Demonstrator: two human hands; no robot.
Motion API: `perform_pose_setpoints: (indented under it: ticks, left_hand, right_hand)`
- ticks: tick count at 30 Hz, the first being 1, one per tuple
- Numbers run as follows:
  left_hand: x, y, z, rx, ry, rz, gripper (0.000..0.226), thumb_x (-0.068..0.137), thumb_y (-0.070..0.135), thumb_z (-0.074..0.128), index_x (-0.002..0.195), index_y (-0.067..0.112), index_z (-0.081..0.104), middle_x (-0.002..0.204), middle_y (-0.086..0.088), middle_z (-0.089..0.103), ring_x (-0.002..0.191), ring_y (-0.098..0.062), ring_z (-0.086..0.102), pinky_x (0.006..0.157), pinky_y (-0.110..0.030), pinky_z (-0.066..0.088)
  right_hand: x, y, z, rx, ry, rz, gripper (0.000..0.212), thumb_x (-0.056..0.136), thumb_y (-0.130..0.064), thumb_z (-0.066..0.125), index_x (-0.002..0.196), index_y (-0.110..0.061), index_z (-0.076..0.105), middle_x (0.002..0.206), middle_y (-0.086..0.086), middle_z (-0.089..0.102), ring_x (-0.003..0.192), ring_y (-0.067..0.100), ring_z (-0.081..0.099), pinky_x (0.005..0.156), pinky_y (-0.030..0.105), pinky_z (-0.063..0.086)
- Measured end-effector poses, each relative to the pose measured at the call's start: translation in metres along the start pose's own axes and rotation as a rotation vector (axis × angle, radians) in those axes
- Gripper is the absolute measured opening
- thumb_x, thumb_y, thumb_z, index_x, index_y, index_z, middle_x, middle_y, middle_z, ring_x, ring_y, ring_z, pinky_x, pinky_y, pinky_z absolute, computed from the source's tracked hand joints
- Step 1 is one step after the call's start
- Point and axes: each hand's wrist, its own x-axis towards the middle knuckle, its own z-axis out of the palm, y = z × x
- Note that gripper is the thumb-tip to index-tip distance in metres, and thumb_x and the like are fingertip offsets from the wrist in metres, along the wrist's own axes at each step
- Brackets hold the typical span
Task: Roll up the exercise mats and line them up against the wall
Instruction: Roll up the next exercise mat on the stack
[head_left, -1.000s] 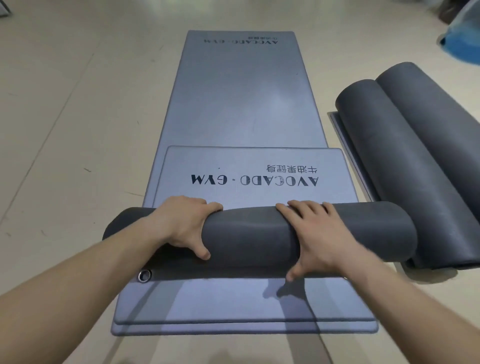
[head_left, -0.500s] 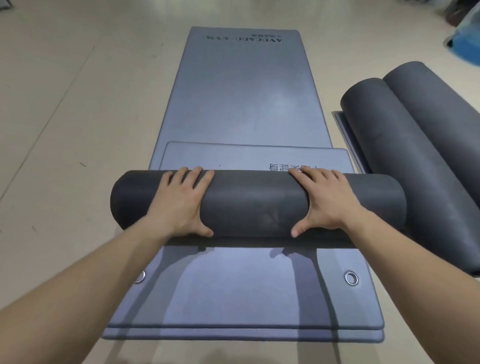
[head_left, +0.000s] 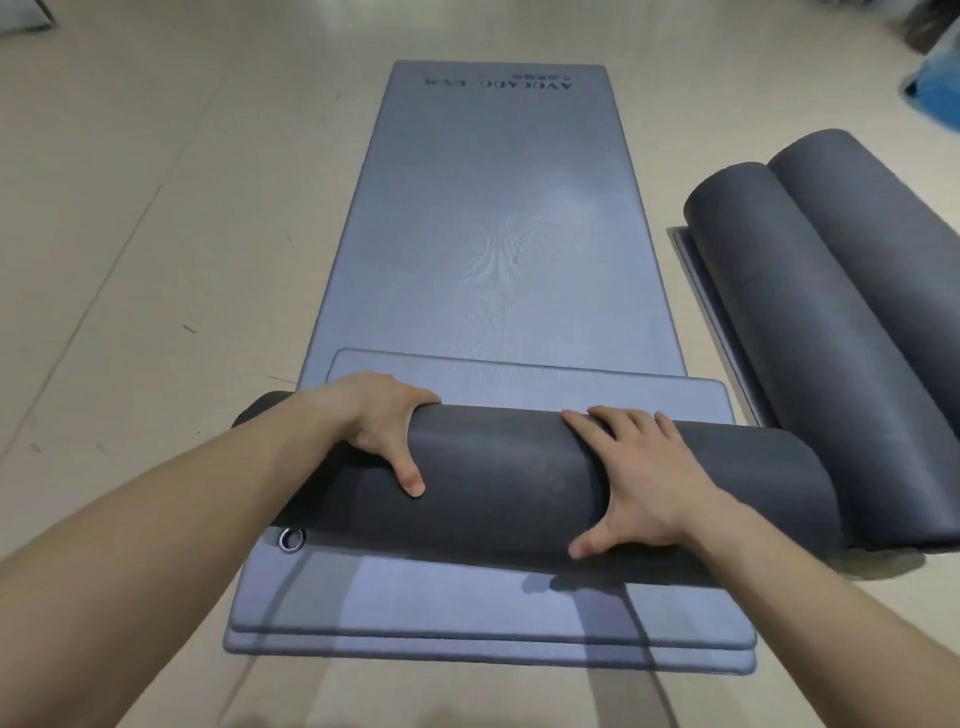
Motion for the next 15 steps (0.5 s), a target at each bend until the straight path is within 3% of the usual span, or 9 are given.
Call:
perform_pose_setpoints:
  ticks: [2, 4, 6, 8, 11, 13, 15]
  left_hand:
    - [0.004, -0.002, -0.007, -0.08, -0.036, -0.025, 0.11, 0.047, 0.067, 0.094, 0.144, 0.043, 0.047, 0.134, 0.012, 0.064, 0.12, -0.02, 0.06, 0.106, -0.038, 0.047]
    - [-0.001, -0.004, -0.002, -0.11, 0.068, -0.007, 0.116, 0.05, 0.069, 0.091, 0.152, 0.041, 0.041, 0.143, 0.01, 0.058, 0.129, -0.02, 0.055, 0.11, -0.037, 0.043]
    - [-0.017, -0.006, 0.022, -0.14, 0.371, 0.018, 0.115, 0.056, 0.078, 0.077, 0.156, 0.037, 0.038, 0.151, 0.009, 0.05, 0.136, -0.02, 0.048, 0.113, -0.036, 0.039]
    - [-0.031, 0.003, 0.062, -0.022, 0.647, 0.009, 0.123, 0.054, 0.091, 0.06, 0.158, 0.028, 0.036, 0.157, 0.0, 0.046, 0.142, -0.028, 0.044, 0.118, -0.045, 0.034]
    - [-0.019, 0.017, 0.099, 0.283, 0.588, -0.051, 0.15, 0.044, 0.096, 0.065, 0.163, 0.018, 0.016, 0.166, -0.02, 0.029, 0.149, -0.048, 0.03, 0.115, -0.069, 0.03]
    - [-0.001, 0.012, 0.089, 0.266, 0.599, -0.068, 0.15, 0.044, 0.087, 0.075, 0.163, 0.022, 0.012, 0.165, -0.018, 0.03, 0.149, -0.046, 0.031, 0.114, -0.069, 0.031]
    - [0.011, 0.002, 0.062, 0.24, 0.579, -0.034, 0.144, 0.046, 0.088, 0.068, 0.162, 0.029, 0.007, 0.166, -0.011, 0.028, 0.151, -0.038, 0.029, 0.117, -0.062, 0.029]
  right_hand:
    - [-0.012, -0.019, 0.018, -0.134, 0.044, 0.023, 0.156, 0.048, -0.094, 0.067, 0.161, -0.027, -0.016, 0.169, 0.008, 0.0, 0.155, 0.037, 0.005, 0.123, 0.061, 0.006]
    - [-0.007, -0.02, 0.023, -0.154, 0.071, 0.029, 0.152, 0.051, -0.092, 0.068, 0.161, -0.026, -0.015, 0.169, 0.01, 0.003, 0.154, 0.038, 0.008, 0.122, 0.062, 0.009]
    - [0.009, -0.008, 0.011, -0.11, 0.08, -0.008, 0.149, 0.047, -0.092, 0.067, 0.161, -0.029, -0.006, 0.165, 0.006, 0.015, 0.15, 0.034, 0.022, 0.12, 0.059, 0.018]
    - [0.031, 0.005, -0.011, -0.042, 0.047, -0.046, 0.15, 0.041, -0.091, 0.07, 0.161, -0.033, 0.002, 0.161, 0.0, 0.028, 0.144, 0.03, 0.033, 0.117, 0.056, 0.026]
    - [0.052, 0.013, -0.033, 0.082, -0.041, -0.049, 0.149, 0.041, -0.086, 0.078, 0.162, -0.035, 0.007, 0.163, -0.004, 0.03, 0.148, 0.027, 0.031, 0.121, 0.059, 0.02]
    - [0.047, 0.013, -0.027, 0.069, 0.042, -0.046, 0.141, 0.049, -0.084, 0.077, 0.163, -0.036, 0.009, 0.167, -0.004, 0.023, 0.153, 0.028, 0.021, 0.124, 0.061, 0.01]
    - [0.032, 0.011, -0.01, -0.042, 0.187, -0.038, 0.138, 0.053, -0.088, 0.071, 0.163, -0.035, 0.005, 0.17, -0.002, 0.016, 0.155, 0.029, 0.017, 0.126, 0.057, 0.01]
